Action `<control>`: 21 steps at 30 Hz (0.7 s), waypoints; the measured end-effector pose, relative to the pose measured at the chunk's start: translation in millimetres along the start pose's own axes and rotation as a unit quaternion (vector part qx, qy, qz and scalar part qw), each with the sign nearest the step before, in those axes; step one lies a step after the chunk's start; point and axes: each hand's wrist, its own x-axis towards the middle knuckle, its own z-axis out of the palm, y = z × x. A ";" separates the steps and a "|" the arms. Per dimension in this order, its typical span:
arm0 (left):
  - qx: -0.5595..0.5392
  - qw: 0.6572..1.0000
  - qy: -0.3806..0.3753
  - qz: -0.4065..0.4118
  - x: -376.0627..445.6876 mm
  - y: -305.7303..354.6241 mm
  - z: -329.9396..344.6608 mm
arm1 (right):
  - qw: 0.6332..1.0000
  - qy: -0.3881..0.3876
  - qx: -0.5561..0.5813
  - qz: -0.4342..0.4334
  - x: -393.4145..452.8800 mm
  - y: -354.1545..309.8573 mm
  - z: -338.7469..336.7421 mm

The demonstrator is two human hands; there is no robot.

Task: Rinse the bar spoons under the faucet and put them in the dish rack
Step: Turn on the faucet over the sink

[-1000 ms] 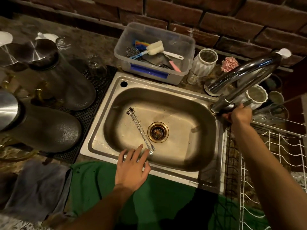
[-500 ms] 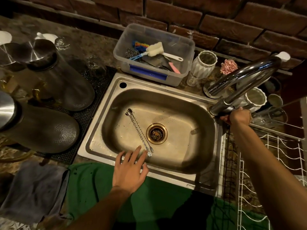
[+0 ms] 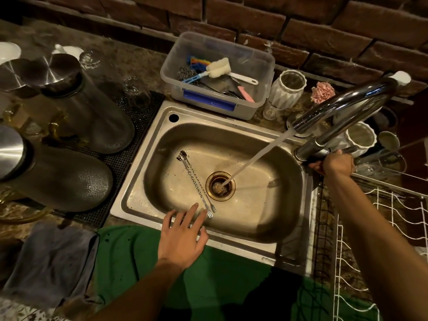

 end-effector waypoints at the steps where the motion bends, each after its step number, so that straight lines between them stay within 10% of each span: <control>1: -0.001 1.000 0.000 -0.001 -0.1 0.1 0.1 | 1.000 0.001 0.000 -0.003 0.5 0.7 -0.5; 21: 0.002 1.000 0.019 0.004 -0.5 -1.8 7.3 | 0.996 -0.017 -0.022 -0.080 -52.5 13.8 3.5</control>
